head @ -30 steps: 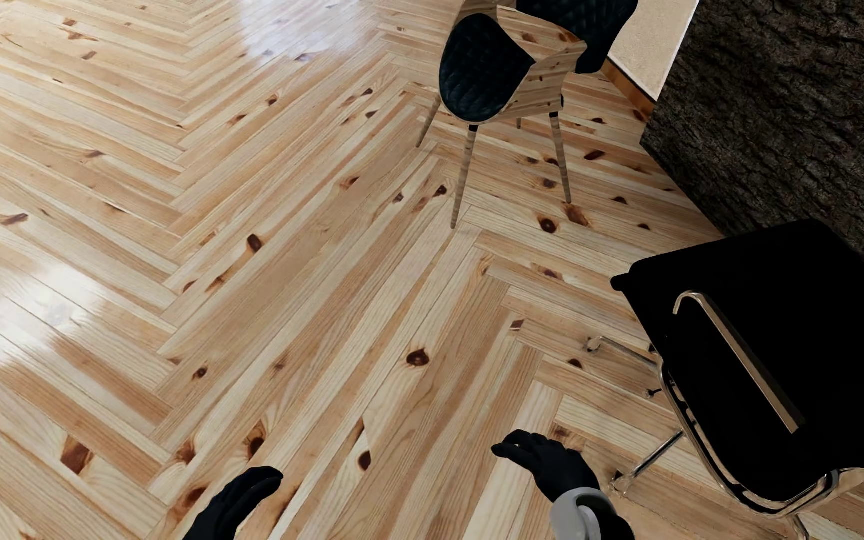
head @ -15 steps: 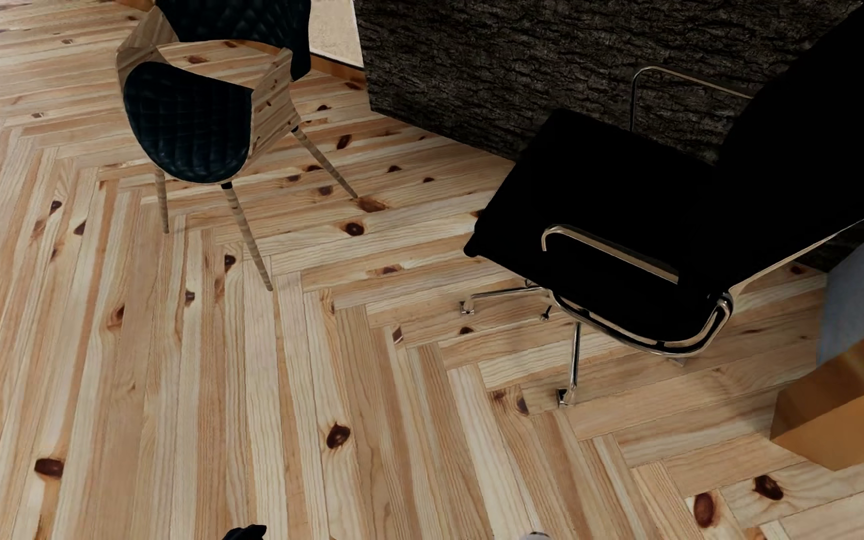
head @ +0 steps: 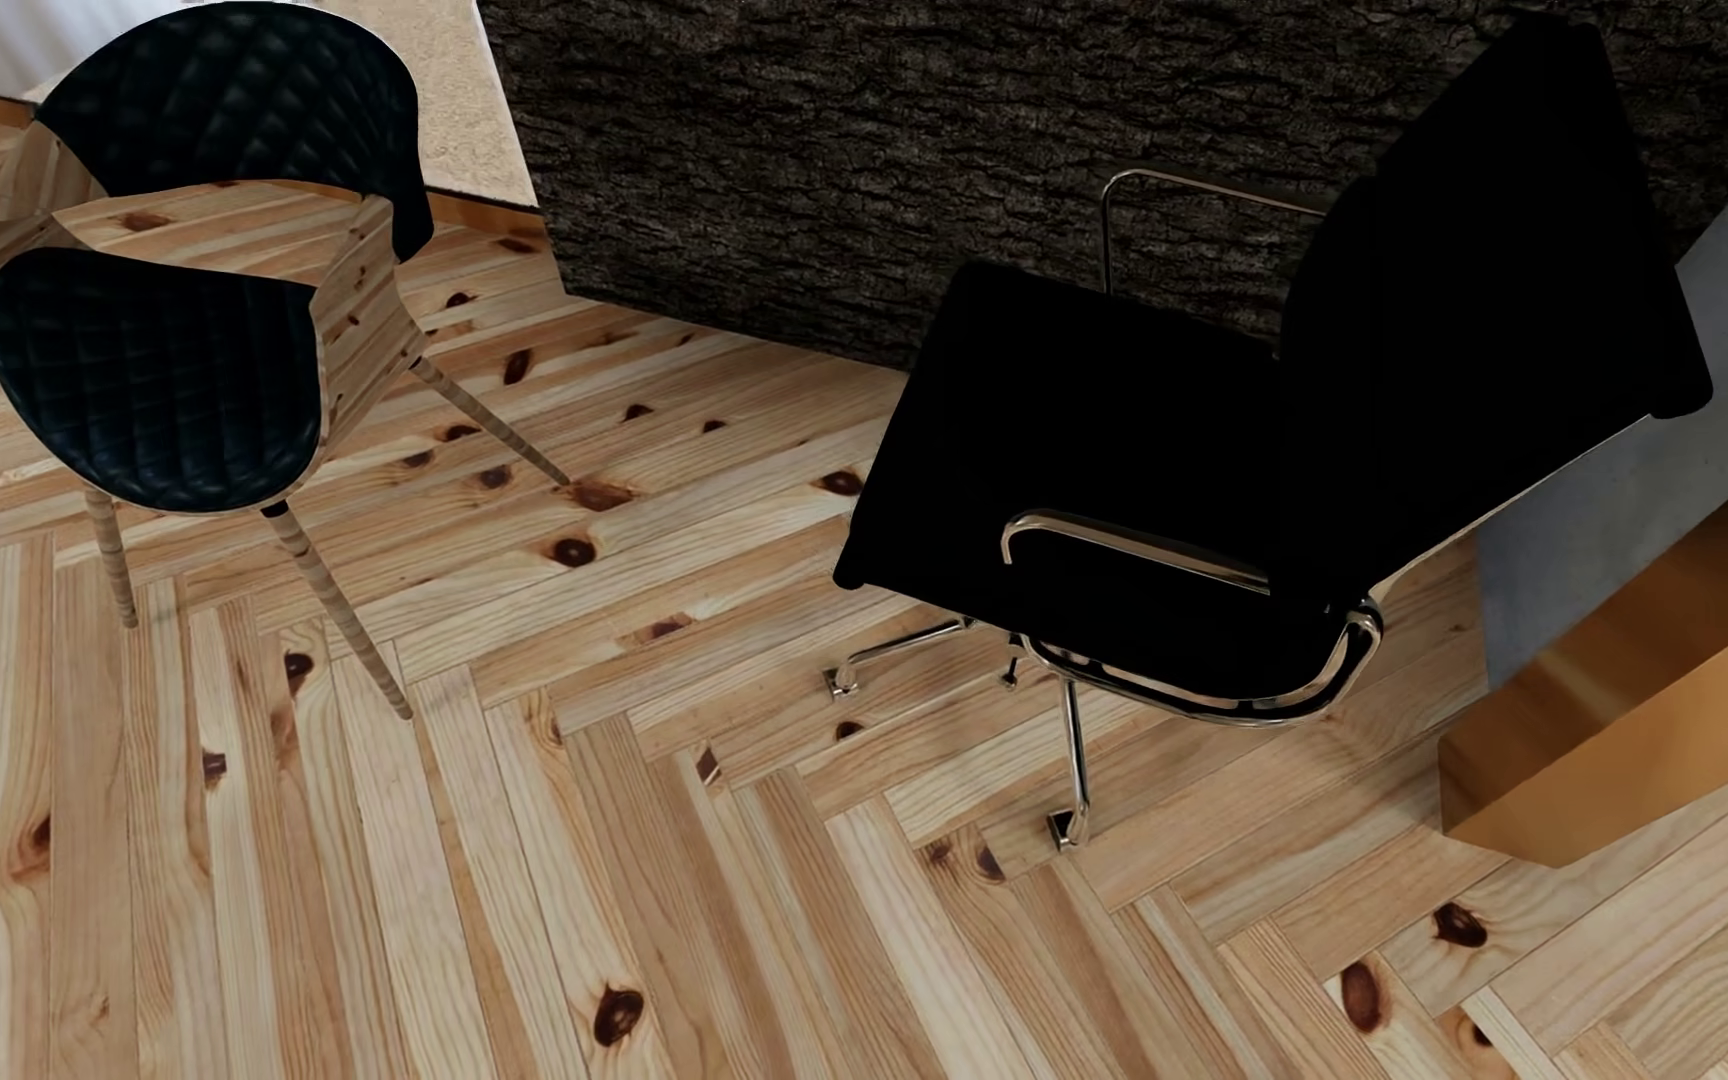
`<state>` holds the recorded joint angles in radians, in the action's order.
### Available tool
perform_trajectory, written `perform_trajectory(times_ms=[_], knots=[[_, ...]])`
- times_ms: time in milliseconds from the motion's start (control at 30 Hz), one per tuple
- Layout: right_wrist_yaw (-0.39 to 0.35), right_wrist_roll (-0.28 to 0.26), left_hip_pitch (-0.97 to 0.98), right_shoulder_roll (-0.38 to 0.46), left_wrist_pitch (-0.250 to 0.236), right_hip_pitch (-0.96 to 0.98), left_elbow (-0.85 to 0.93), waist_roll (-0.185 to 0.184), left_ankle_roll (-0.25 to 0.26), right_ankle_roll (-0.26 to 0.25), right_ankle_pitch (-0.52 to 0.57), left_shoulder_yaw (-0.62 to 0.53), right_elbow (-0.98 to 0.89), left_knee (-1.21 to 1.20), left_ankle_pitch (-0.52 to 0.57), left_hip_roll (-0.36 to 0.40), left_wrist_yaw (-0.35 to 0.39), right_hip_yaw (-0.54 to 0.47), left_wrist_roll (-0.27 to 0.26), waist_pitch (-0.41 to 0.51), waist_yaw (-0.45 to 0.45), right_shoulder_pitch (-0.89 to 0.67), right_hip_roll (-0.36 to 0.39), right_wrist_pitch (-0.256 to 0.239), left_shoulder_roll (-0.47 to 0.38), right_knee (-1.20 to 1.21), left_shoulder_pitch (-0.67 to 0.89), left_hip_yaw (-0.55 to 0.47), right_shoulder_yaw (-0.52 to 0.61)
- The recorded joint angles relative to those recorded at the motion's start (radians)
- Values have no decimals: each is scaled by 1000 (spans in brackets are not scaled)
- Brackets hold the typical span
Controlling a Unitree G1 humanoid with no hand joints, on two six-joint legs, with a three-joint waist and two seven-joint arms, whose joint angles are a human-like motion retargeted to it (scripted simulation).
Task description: Go to the officechair
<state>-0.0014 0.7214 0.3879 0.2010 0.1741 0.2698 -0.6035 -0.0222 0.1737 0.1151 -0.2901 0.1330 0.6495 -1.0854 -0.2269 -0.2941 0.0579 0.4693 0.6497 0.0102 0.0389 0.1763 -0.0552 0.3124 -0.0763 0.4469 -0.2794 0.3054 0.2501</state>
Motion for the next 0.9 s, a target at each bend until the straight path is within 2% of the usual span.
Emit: perform_trajectory(times_ms=[33, 67, 100, 133, 167, 233, 267, 300, 433, 567, 667, 700, 767, 800, 900], knots=[[-19, -6, 37, 0, 3, -12, 3, -4, 39, -12, -3, 16, -14, -19, -4, -14, -2, -10, -2, 2, 5, -18, -1, -8, 2, -2, -15, -39, -9], [-34, -11, 56, -1, 10, -24, -1, -6, 43, -24, -3, 27, -29, 10, -10, -39, -6, -20, -1, 2, 8, -31, -3, -13, 7, -7, -23, -57, -17], [-43, -9, 61, 1, 14, -36, -5, -8, 38, -37, -1, 34, -48, 76, -15, -75, -15, -33, 3, 0, 10, -41, -5, -16, 11, -16, -30, -55, -21], [-47, -2, 58, 2, 14, -43, -6, -10, 8, -49, -1, 40, -71, 164, -27, -102, -27, -49, 5, -1, 14, -49, -5, -22, 12, -20, -37, -55, -20], [-50, 5, 52, 3, 14, -48, -4, -13, -4, -61, -4, 49, -93, 262, -30, -110, -37, -70, 4, -2, 18, -55, -5, -30, 13, -18, -45, -77, -17], [-48, 9, 20, 3, 18, -57, 1, -13, 68, -85, -6, 74, -122, 477, -10, -36, -40, -123, -9, -5, 27, -64, -10, -41, 26, -18, -59, -252, -7], [-43, 11, -13, 5, 21, -65, 1, -13, 74, -98, -3, 82, -126, 574, 15, 17, -37, -147, -13, -7, 26, -65, -20, -40, 36, -23, -63, -354, -2], [-38, 16, -44, 8, 23, -69, -3, -13, 75, -114, -2, 79, -128, 613, 5, 45, -35, -166, -9, -8, 22, -61, -33, -34, 40, -20, -62, -407, 1], [-27, 34, -106, 11, 18, -63, -23, -18, -14, -180, 13, 1, -104, 619, -80, 97, -55, -229, 45, -6, 2, -18, -110, -1, 29, 16, -32, -289, -5], [52, 72, -136, 34, -1, -25, 6, 3, -73, -228, 45, -58, -52, 618, -114, 187, -30, -312, 55, 3, -6, 17, -207, 18, 24, 55, -1, -207, 36], [87, 75, -152, 42, 7, 14, 25, 26, -119, -232, 81, -62, -30, 633, -127, 249, -10, -374, 15, 9, -7, 28, -264, 24, 32, 69, 19, -144, 54], [90, 74, -154, 43, -3, 26, 20, 33, -132, -230, 96, -57, -28, 637, -130, 261, -4, -368, 9, 11, -6, 32, -281, 25, 26, 68, 17, -123, 61], [92, 67, -154, 41, -7, 46, 10, 47, -153, -195, 110, -56, -23, 639, -138, 275, 0, -282, 9, 12, -1, 28, -323, 28, 18, 74, 25, -80, 72], [91, 63, -153, 40, -7, 58, 6, 52, -161, -179, 93, -56, -22, 640, -141, 277, 0, -264, 8, 13, 0, 22, -324, 27, 15, 94, 29, -63, 78], [86, 53, -155, 43, -5, 91, -11, 62, -178, -235, 7, -61, -27, 639, -143, 273, -5, -334, 11, 12, 2, 4, -220, 23, 3, 198, 40, -20, 92]])
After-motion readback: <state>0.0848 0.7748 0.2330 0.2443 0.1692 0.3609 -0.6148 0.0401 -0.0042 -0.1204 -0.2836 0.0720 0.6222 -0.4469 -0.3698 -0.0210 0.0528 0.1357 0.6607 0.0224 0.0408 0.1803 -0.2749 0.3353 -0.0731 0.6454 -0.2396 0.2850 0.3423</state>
